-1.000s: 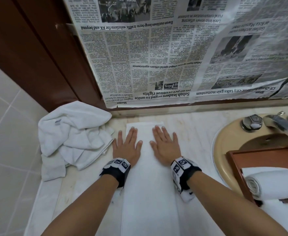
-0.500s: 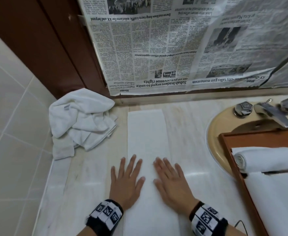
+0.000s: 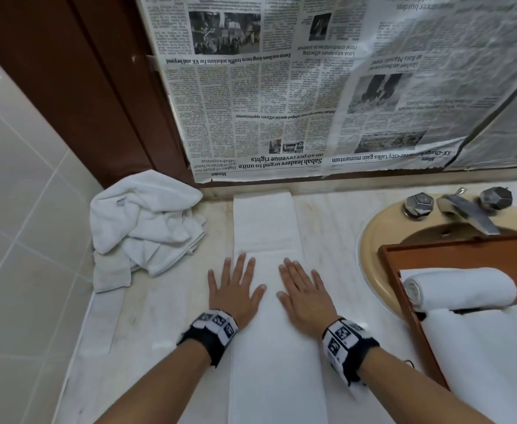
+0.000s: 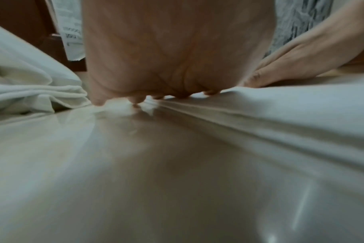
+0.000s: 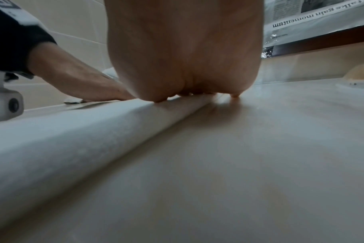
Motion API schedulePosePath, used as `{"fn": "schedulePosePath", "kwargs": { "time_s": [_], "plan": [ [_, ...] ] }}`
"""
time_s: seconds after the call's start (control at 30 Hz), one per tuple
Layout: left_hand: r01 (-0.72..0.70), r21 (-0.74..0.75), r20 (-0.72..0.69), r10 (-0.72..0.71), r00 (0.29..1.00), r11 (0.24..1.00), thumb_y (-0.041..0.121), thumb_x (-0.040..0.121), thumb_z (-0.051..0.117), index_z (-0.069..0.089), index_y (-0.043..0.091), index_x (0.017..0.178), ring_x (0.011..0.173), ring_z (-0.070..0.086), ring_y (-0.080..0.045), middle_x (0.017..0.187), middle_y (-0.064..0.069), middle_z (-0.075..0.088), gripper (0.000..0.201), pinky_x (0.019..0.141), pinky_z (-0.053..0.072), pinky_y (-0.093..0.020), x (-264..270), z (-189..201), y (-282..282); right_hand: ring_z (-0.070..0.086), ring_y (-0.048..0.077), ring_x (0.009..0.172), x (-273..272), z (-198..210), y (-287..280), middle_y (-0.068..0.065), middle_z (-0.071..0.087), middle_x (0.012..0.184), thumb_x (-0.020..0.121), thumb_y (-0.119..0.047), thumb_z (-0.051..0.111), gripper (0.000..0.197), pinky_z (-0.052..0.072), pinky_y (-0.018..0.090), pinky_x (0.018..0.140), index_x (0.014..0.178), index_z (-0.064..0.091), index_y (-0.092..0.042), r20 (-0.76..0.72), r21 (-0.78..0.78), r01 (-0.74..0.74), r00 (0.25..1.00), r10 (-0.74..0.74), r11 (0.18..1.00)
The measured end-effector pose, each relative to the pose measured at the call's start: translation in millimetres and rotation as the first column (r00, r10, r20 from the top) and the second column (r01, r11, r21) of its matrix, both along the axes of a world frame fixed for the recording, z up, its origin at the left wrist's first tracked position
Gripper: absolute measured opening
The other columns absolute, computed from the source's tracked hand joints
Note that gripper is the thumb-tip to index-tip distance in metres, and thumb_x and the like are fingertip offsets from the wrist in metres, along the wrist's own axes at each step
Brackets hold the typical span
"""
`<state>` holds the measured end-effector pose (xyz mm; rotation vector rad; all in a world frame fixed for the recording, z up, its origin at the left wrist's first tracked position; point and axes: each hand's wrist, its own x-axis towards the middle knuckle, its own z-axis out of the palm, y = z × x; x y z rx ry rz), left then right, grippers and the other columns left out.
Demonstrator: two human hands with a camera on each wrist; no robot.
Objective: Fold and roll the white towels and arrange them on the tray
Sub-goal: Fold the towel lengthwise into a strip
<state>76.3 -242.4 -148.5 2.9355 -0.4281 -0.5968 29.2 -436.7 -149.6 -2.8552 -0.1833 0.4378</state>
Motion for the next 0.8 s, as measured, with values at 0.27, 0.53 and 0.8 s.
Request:
{"fn": "schedulePosePath", "kwargs": {
  "time_s": [0.27,0.53,0.8],
  "plan": [
    [-0.062,-0.056,-0.063,0.058,0.996,0.997,0.058,0.102,0.014,-0.008,0.036,0.157,0.152,-0.015,-0.022,0.163,0.017,-0.018,0.063,0.118,-0.006,-0.061,58.0,10.1,-8.4,-0.015,0.007,0.15,63.9,-3.6,-13.9,-0.011,-0.018,0.16,0.089,-0.055,-0.012,0.078,0.0,0.048,0.123,0.159,-0.003,-0.021,0.028,-0.034,0.016,0.999,-0.015,0.999],
    [0.052,-0.136,-0.042,-0.058,0.997,0.989,0.07,0.088,-0.001,-0.002,0.038,0.157,0.152,-0.014,-0.018,0.163,0.02,-0.016,0.076,0.119,0.0,-0.059,-23.6,23.1,6.1,0.0,0.014,0.153,-9.2,14.1,1.3,-0.005,0.005,0.166,0.099,-0.047,0.008,0.067,0.0,0.044,0.122,0.159,0.014,-0.018,0.124,0.115,-0.001,0.992,-0.014,0.993],
    [0.084,-0.039,-0.037,-0.086,0.996,0.996,0.064,0.089,-0.011,-0.021,0.046,0.151,0.15,-0.022,-0.02,0.158,0.022,-0.03,0.065,0.118,-0.007,-0.06,-92.2,-2.5,16.9,0.0,0.015,0.153,-91.4,-14.2,18.6,-0.006,-0.001,0.165,0.105,-0.046,0.014,0.061,-0.002,0.045,0.121,0.159,0.008,-0.02,0.077,-0.003,-0.083,0.994,0.083,0.997]
  ]
}}
